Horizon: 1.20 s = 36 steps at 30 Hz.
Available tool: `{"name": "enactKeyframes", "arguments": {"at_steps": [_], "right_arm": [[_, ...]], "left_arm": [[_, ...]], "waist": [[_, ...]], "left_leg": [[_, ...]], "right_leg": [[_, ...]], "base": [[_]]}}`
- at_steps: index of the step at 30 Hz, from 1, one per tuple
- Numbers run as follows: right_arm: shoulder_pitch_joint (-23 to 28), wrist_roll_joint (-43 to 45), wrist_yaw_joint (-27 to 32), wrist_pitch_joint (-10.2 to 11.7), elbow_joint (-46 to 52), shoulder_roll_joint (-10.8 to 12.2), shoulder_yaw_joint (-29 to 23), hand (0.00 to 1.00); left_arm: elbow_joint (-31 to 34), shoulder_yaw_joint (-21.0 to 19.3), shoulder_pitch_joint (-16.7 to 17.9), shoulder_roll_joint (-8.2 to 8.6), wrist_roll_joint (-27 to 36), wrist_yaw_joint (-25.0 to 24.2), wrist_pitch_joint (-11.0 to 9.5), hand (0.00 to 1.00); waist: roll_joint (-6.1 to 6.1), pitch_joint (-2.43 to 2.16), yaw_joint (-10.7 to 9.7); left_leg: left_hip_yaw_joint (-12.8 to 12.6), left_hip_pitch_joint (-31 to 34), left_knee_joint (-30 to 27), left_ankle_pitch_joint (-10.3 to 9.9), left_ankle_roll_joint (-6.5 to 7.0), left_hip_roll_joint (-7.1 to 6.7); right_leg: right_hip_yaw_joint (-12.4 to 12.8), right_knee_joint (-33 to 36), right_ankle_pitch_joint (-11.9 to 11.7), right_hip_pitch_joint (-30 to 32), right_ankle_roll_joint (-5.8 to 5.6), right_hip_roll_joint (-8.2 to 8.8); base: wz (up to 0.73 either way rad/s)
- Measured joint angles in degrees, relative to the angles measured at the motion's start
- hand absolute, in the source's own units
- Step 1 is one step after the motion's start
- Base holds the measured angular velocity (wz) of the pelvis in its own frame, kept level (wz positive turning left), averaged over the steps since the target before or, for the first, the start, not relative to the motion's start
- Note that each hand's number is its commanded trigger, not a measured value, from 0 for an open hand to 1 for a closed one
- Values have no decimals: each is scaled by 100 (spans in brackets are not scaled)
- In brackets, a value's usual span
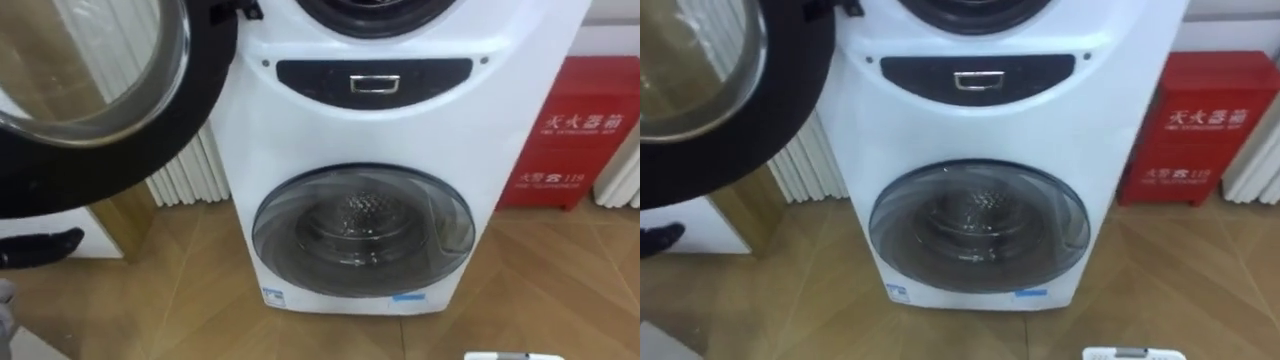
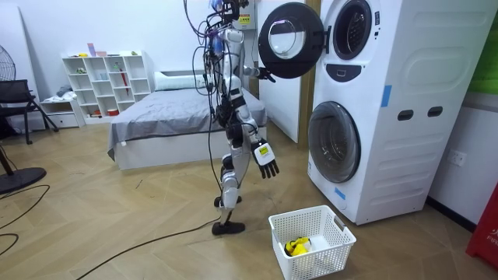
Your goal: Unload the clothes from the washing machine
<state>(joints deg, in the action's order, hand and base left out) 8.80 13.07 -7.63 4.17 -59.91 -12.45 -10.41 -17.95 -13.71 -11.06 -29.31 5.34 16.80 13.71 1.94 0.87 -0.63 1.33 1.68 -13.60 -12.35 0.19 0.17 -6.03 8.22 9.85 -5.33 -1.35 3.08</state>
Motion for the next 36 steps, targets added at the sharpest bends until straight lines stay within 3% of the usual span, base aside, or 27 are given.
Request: {"name": "enactKeyframes", "arguments": {"at_steps": [4, 9, 10, 13, 15, 19, 21, 25, 28, 31, 33, 35, 36], "right_arm": [[-39, 72, -125, 0, -13, 9, -51, 0], [-76, -63, -130, -34, -123, 17, -76, 0], [-80, -60, -130, -47, -123, 18, -76, 0], [-202, 4, -129, -52, -247, 26, -78, 0], [-262, -94, -107, -52, -279, 41, 15, 0], [-274, -208, -43, -59, -365, 4, 274, 0], [-380, -218, -39, -46, -494, 12, 471, 0], [-394, -286, 44, -48, -535, 9, 482, 0], [-470, -478, 68, -46, -635, -2, 699, 0], [-505, -481, 89, -45, -448, -4, 894, 0], [-579, -475, 134, 29, -427, -16, 1103, 0], [-596, -475, 179, 116, -423, -52, 1184, 0], [-570, -486, 222, 132, -409, -72, 1252, 0]], "left_arm": [[319, 115, 0, 1, -287, -121, 243, 0], [1011, 769, 4, 19, -441, -163, 746, 0], [1089, 840, 4, 21, -441, -191, 769, 0], [1329, 948, 4, 85, -622, -446, 884, 0], [1540, 972, 8, 264, -631, -505, 968, 0], [2025, 1249, 172, 586, -900, -509, 978, 0], [2578, 1401, 633, 680, -1264, -552, 979, 0], [3172, 1769, 967, 706, -1417, -972, 982, 0], [3589, 2145, 1225, 728, -1848, -1332, 982, 0], [3860, 2571, 1236, 724, -2383, -1917, 937, 0], [3895, 2875, 1184, 740, -2363, -2318, 574, 0], [3891, 3007, 1072, 828, -2348, -2536, 483, 0], [3892, 3027, 1033, 871, -2310, -2694, 321, 0]], "waist": [[-1, 24, -10], [21, 66, -49], [16, 68, -47], [14, 77, -1], [-21, 61, -11], [-33, 56, -9], [-45, 49, -8], [-49, 50, -45], [-56, 51, -51], [-58, 50, -78], [-67, 42, -220], [-53, 31, -336], [-38, 20, -404]], "left_leg": [[76, 104, -7, 27, 45, -23], [19, 151, -2, 102, 171, -130], [7, 169, -1, 112, 189, -145], [11, 200, -1, 144, 243, -203], [13, 262, -3, 171, 285, -233], [-297, 345, -1, 242, 385, -293], [-441, 345, -1, 269, 431, -315], [-702, 390, 13, 336, 540, -346], [-920, 391, 70, 426, 615, -329], [-1083, 444, 89, 463, 647, -303], [-1271, 457, 86, 492, 685, -289], [-1424, 460, 88, 497, 714, -280], [-1441, 459, 87, 531, 690, -276]], "right_leg": [[-11, -45, -32, 18, -3, 46], [-6, -16, -45, -50, -25, 188], [4, -16, -46, -48, -27, 198], [138, -28, -64, -48, -63, 255], [121, -42, -97, -44, -115, 282], [113, -41, -86, -30, -149, 392], [109, -41, -104, -24, -186, 441], [69, -32, -113, -21, -201, 498], [60, -8, -192, 64, -304, 488], [-67, 16, -271, 177, -322, 496], [-326, 42, -275, 262, -333, 543], [-349, 47, -284, 338, -403, 588], [-309, 51, -310, 364, -448, 590]], "base": [[23], [41], [37], [16], [20], [30], [-8], [13], [-14], [-31], [-44], [-49], [-44]]}}
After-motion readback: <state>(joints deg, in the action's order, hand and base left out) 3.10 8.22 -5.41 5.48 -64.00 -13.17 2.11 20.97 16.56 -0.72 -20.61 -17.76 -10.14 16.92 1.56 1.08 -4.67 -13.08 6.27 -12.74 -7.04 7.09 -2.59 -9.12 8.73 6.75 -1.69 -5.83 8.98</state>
